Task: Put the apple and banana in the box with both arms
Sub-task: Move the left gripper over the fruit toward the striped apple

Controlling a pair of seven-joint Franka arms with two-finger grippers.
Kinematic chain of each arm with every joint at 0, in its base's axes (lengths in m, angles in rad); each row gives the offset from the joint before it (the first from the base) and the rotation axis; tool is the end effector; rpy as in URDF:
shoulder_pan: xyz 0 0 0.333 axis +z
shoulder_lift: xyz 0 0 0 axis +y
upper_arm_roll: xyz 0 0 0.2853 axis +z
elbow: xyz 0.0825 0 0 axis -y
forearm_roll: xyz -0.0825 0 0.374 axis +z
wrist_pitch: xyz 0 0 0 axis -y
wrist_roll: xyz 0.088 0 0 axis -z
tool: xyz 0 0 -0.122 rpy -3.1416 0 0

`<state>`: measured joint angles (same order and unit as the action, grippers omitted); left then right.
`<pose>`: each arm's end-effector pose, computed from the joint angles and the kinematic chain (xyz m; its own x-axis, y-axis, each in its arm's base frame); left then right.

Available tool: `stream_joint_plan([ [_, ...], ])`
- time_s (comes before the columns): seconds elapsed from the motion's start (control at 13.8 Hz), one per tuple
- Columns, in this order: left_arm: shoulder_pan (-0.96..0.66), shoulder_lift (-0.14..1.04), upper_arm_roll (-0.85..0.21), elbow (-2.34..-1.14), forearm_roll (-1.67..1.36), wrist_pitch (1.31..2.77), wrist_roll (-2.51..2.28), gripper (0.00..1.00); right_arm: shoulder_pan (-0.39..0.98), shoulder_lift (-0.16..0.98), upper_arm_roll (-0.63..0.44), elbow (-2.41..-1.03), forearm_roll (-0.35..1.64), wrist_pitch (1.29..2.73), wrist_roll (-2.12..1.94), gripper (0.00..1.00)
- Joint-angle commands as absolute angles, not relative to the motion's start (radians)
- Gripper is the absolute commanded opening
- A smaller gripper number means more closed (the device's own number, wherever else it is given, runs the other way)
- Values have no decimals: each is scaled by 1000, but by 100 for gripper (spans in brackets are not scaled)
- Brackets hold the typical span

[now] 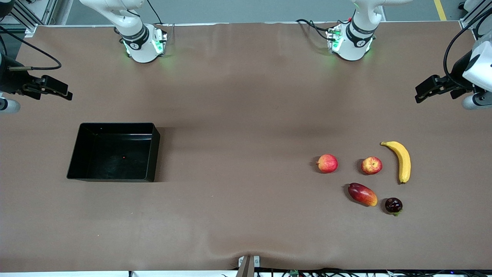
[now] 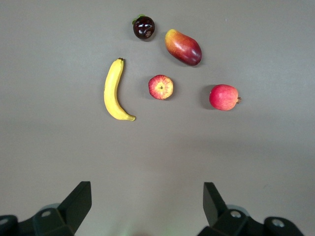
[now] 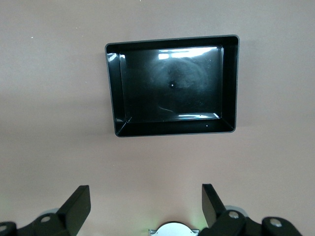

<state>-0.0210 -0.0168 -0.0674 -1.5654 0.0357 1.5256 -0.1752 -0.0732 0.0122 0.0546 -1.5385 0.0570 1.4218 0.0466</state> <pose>0.5332 -0.0430 0.5865 0.9960 0.0882 -0.0162 0.0875 -0.9953 -0.0403 0.5299 -0.0024 0.5752 0.9898 -0.0564 -0.1308 -0.0636 -0.9966 -0.0516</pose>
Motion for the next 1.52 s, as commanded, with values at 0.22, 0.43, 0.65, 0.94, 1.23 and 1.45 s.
stream_joint_plan([
  [0.22, -17, 23, -69, -1522, 38, 1511, -175, 100, -61, -3, 51, -1551, 51, 1427, 57, 100],
  [0.43, -17, 78, -69, -1500, 38, 1512, -184, 100, -61, -3, 51, -1551, 51, 1427, 57, 100],
  [0.65, -18, 147, -67, -1509, 49, 1541, -189, 100, -61, -3, 51, -1551, 51, 1427, 57, 100],
  [0.94, -8, 184, -67, -1604, 63, 1655, -215, 100, -61, -3, 51, -1551, 51, 1427, 57, 100],
  [1.23, 14, 192, -69, -1807, 63, 1886, -222, 100, -61, -3, 51, -1551, 51, 1427, 57, 100],
  [1.45, 18, 239, -69, -1856, 63, 1999, -222, 100, -63, -3, 51, -1551, 51, 1427, 57, 100],
])
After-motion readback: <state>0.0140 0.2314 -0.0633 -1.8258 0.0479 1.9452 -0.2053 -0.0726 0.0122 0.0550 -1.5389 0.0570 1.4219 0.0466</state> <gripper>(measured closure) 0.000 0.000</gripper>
